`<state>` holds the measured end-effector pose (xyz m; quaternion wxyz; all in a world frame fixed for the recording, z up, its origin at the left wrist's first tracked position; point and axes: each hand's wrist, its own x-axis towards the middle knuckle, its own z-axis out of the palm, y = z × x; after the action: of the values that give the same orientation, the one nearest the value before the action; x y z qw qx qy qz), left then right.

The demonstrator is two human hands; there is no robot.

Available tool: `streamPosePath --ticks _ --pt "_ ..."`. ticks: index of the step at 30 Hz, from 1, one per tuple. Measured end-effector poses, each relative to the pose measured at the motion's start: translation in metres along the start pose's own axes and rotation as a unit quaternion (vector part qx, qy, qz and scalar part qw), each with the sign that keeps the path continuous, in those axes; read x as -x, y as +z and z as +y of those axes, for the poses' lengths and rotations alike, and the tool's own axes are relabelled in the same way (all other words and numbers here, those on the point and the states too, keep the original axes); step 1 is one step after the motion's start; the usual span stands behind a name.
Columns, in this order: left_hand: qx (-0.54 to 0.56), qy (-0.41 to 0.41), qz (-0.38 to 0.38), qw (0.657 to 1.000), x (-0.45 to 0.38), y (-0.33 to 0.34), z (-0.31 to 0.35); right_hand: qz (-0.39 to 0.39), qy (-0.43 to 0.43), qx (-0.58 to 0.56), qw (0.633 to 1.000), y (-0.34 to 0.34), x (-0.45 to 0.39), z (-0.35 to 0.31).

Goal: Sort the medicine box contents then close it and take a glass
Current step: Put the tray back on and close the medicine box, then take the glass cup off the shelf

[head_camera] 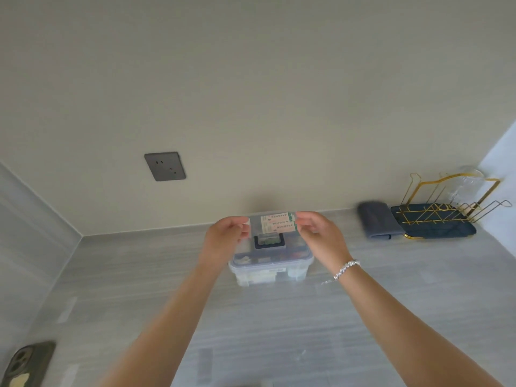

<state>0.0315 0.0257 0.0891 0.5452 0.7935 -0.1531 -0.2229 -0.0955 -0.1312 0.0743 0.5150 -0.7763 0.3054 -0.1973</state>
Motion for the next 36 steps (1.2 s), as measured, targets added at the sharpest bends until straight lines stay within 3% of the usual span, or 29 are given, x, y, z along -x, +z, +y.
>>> streamPosePath --ticks 4,15,21,27,32,36 --pt "0.083 0.064 -0.002 0.995 0.061 -0.022 0.034 -0.02 -0.105 -0.033 0.994 -0.023 0.041 -0.06" --pt "0.131 0.212 0.18 0.952 0.215 -0.099 0.095 -0.2 -0.351 -0.113 0.908 -0.046 0.128 -0.188" --pt "0.134 0.263 0.244 0.924 0.255 -0.157 0.112 -0.239 -0.408 -0.131 0.871 -0.013 0.147 -0.246" --pt "0.115 0.317 0.247 0.909 0.253 -0.229 0.136 -0.225 -0.448 -0.128 0.856 0.035 0.153 -0.306" --pt "0.101 0.342 0.248 0.901 0.221 -0.302 0.152 -0.163 -0.481 -0.128 0.852 0.091 0.154 -0.358" --pt "0.084 0.369 0.292 0.878 0.189 -0.35 0.163 -0.118 -0.487 -0.118 0.858 0.134 0.145 -0.399"
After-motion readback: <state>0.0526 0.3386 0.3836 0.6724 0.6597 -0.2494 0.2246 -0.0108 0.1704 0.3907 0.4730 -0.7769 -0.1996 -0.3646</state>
